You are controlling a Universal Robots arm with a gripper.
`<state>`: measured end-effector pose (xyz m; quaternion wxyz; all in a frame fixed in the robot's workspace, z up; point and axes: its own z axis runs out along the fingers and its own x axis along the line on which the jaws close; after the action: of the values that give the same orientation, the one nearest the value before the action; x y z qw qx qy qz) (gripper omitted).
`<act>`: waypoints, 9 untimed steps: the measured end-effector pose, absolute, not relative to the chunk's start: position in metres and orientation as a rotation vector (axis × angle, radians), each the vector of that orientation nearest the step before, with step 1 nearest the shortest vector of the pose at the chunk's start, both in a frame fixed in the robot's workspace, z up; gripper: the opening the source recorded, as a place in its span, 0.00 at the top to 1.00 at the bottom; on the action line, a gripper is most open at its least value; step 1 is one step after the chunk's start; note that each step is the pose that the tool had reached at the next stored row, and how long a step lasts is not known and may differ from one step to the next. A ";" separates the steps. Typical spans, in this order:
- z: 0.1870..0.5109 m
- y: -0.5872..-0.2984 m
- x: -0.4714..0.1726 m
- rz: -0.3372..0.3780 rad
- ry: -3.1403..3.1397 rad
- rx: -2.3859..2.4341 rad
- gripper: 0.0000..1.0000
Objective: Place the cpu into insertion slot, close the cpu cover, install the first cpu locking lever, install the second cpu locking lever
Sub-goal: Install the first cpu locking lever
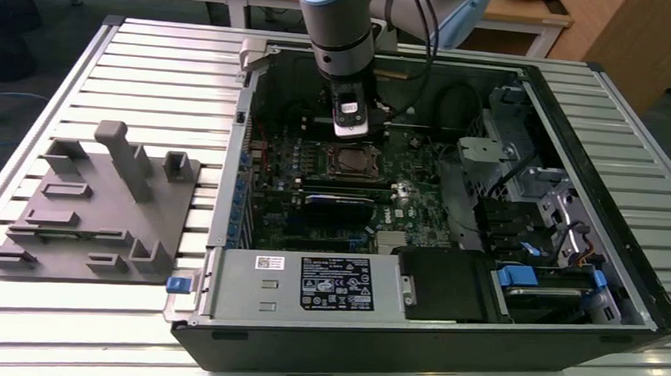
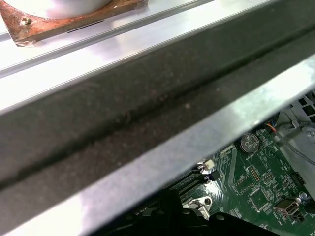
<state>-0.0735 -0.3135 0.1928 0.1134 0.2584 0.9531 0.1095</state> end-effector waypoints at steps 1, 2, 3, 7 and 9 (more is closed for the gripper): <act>0.193 -0.314 -0.073 0.321 2.796 0.758 0.89; 0.193 -0.314 -0.073 0.321 2.795 0.758 0.89; 0.193 -0.314 -0.073 0.321 2.795 0.758 0.89; 0.193 -0.314 -0.073 0.321 2.796 0.758 0.89; 0.193 -0.315 -0.073 0.320 2.796 0.758 0.89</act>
<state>-0.0731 -0.3147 0.1926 0.1135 0.2584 0.9531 0.1091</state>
